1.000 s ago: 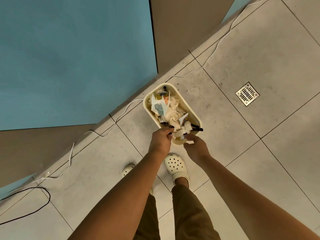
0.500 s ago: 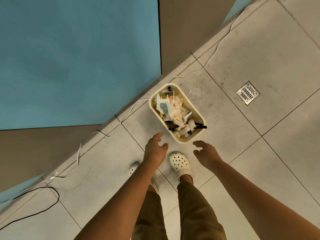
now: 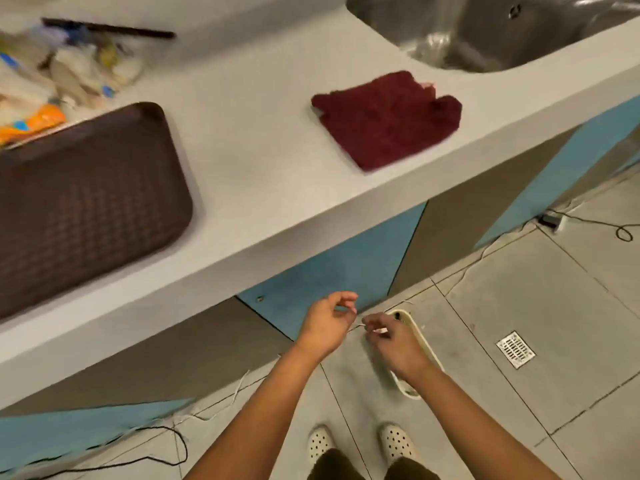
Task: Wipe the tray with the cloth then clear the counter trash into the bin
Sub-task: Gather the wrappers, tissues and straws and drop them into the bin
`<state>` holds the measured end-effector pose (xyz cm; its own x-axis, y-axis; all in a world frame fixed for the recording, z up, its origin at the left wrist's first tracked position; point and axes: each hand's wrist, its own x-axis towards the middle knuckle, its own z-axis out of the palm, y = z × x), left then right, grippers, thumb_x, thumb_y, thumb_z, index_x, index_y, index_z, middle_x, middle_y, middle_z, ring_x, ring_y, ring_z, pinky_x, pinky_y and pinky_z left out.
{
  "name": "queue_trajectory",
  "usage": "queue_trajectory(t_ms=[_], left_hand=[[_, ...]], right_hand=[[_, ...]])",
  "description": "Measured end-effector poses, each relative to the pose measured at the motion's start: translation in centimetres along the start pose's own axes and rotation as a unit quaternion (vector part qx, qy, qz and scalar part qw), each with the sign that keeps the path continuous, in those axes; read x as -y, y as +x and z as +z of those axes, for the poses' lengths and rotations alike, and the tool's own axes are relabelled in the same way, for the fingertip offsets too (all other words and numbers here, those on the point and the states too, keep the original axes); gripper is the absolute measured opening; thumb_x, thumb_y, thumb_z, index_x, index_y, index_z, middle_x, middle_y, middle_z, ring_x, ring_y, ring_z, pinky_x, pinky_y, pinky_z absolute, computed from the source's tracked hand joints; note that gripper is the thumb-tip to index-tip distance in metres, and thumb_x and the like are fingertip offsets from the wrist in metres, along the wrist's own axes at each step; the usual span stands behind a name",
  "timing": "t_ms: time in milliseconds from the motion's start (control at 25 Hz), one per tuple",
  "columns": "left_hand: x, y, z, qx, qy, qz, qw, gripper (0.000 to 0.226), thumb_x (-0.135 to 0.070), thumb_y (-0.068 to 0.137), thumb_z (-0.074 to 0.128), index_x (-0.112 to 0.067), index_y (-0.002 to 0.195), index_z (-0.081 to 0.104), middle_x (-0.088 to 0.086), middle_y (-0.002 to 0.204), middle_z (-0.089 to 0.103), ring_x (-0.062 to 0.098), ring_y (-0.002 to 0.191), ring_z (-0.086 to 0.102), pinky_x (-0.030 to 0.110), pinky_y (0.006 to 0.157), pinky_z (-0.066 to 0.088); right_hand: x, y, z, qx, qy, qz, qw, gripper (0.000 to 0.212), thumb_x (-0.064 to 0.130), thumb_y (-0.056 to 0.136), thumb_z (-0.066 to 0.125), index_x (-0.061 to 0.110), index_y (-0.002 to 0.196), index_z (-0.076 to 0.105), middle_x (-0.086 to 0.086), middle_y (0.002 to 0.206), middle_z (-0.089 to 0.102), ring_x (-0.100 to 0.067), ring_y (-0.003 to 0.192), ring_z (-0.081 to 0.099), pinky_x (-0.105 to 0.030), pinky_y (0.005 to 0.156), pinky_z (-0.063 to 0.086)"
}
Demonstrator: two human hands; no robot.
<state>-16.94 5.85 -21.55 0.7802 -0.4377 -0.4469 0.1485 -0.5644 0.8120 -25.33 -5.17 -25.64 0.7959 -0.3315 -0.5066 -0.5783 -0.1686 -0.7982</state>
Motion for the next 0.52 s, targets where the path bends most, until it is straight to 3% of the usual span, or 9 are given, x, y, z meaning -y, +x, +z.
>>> queue_trajectory(t_ms=[80, 240, 360, 520], left_hand=[[-4.4, -1.8, -4.5, -0.036, -0.027, 0.059, 0.997, 0.025, 0.001, 0.088, 0.053, -0.005, 0.112, 0.061, 0.001, 0.095, 0.058, -0.001, 0.070, 0.051, 0.000, 0.065, 0.038], [-9.6, -6.4, -13.4, -0.125, -0.104, 0.124, 0.979, 0.024, -0.002, 0.089, 0.053, -0.015, 0.106, 0.063, -0.002, 0.094, 0.061, 0.006, 0.076, 0.057, 0.008, 0.064, 0.043], [-9.9, -8.4, -18.0, -0.164, -0.123, 0.130, 0.970, 0.022, -0.007, 0.089, 0.053, -0.021, 0.103, 0.063, -0.005, 0.093, 0.061, 0.010, 0.078, 0.059, 0.012, 0.062, 0.043], [-8.2, -9.8, -22.2, -0.215, -0.140, 0.117, 0.959, 0.023, -0.006, 0.090, 0.052, -0.017, 0.106, 0.064, -0.004, 0.089, 0.061, 0.008, 0.078, 0.057, 0.003, 0.058, 0.041]], right_hand=[[7.2, -1.1, -0.3, 0.002, 0.005, -0.069, 0.998, 0.023, 0.001, 0.085, 0.056, 0.018, 0.099, 0.062, 0.004, 0.090, 0.061, -0.015, 0.080, 0.058, -0.022, 0.076, 0.045], [19.4, -3.7, 1.2, 0.030, -0.011, -0.198, 0.980, 0.022, 0.001, 0.086, 0.055, 0.020, 0.095, 0.060, 0.009, 0.085, 0.060, -0.002, 0.073, 0.055, -0.008, 0.063, 0.043], [24.6, -4.5, 2.8, 0.031, -0.006, -0.229, 0.973, 0.019, 0.005, 0.087, 0.054, 0.021, 0.096, 0.061, 0.008, 0.087, 0.060, -0.004, 0.069, 0.055, -0.012, 0.062, 0.043], [27.4, -4.3, 5.3, 0.040, -0.003, -0.232, 0.972, 0.020, 0.006, 0.088, 0.053, 0.023, 0.093, 0.062, 0.004, 0.090, 0.060, -0.015, 0.071, 0.056, -0.024, 0.069, 0.045]])
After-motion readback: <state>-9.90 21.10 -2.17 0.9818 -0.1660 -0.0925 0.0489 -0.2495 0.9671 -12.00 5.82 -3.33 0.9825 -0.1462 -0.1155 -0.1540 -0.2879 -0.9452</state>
